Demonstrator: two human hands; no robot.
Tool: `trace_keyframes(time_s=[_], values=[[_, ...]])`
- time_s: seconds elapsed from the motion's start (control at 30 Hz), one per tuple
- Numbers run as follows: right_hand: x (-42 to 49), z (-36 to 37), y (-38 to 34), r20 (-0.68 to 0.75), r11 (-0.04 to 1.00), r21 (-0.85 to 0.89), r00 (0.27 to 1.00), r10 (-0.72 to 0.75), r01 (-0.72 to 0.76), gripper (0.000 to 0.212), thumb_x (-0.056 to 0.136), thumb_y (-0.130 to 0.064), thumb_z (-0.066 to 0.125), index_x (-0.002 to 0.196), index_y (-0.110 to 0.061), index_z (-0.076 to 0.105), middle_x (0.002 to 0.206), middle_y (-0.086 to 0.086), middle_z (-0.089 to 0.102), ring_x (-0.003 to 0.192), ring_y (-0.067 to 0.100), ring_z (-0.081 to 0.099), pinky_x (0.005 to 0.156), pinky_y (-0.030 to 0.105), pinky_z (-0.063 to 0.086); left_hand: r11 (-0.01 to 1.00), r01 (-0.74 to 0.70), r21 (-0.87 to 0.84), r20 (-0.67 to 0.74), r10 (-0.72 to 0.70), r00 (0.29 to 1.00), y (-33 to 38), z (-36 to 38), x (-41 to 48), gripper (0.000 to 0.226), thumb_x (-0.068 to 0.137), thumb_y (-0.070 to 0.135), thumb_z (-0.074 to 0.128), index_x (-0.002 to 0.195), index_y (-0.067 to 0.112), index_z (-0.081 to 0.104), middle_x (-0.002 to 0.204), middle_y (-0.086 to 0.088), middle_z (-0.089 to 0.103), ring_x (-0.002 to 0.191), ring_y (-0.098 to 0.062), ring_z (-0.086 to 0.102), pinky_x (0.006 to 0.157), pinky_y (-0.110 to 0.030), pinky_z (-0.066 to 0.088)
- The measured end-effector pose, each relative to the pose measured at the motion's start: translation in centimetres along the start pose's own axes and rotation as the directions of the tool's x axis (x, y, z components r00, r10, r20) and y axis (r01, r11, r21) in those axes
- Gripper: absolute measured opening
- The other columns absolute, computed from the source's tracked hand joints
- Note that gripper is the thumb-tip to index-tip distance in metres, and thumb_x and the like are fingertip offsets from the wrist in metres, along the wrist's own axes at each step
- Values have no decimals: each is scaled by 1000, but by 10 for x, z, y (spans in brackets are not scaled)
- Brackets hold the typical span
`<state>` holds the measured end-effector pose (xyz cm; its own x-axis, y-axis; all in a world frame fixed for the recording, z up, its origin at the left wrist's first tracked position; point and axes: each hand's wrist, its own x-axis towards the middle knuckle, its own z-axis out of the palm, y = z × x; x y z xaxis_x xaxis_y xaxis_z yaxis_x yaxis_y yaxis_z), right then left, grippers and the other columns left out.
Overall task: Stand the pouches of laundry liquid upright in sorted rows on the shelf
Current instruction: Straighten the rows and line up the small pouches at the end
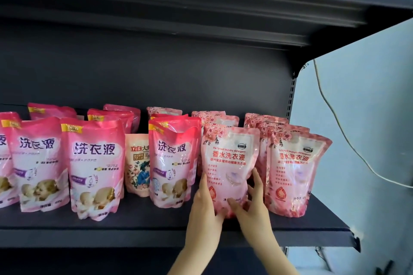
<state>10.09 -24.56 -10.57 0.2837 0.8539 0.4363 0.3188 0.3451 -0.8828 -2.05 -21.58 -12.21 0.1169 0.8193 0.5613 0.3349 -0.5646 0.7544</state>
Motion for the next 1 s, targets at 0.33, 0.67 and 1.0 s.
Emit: trace_keyframes(time_s=[0.33,0.67,1.0], values=[[73,19,11,26,982,-165,995,95,-90,86,89,2,49,150,-30,-4,135,7,54,107,21,62,82,31,54,996,24,90,-97,-15,995,-23,33,69,98,87,5,56,148,37,-14,151,-6,27,132,-14,38,108,-32,40],[106,37,20,125,987,-133,986,109,-92,84,90,7,45,151,-25,-3,137,2,49,117,15,55,85,17,49,936,61,345,-168,-2,986,-47,30,91,99,89,16,54,146,29,-25,158,-8,8,145,-22,16,118,-40,23],[91,18,9,64,916,-377,983,175,-138,50,93,-25,58,137,-9,40,125,6,57,110,19,56,84,21,40,959,1,285,181,-55,982,-29,3,69,87,93,20,56,151,25,-8,157,-5,13,144,-17,17,117,-28,20]])
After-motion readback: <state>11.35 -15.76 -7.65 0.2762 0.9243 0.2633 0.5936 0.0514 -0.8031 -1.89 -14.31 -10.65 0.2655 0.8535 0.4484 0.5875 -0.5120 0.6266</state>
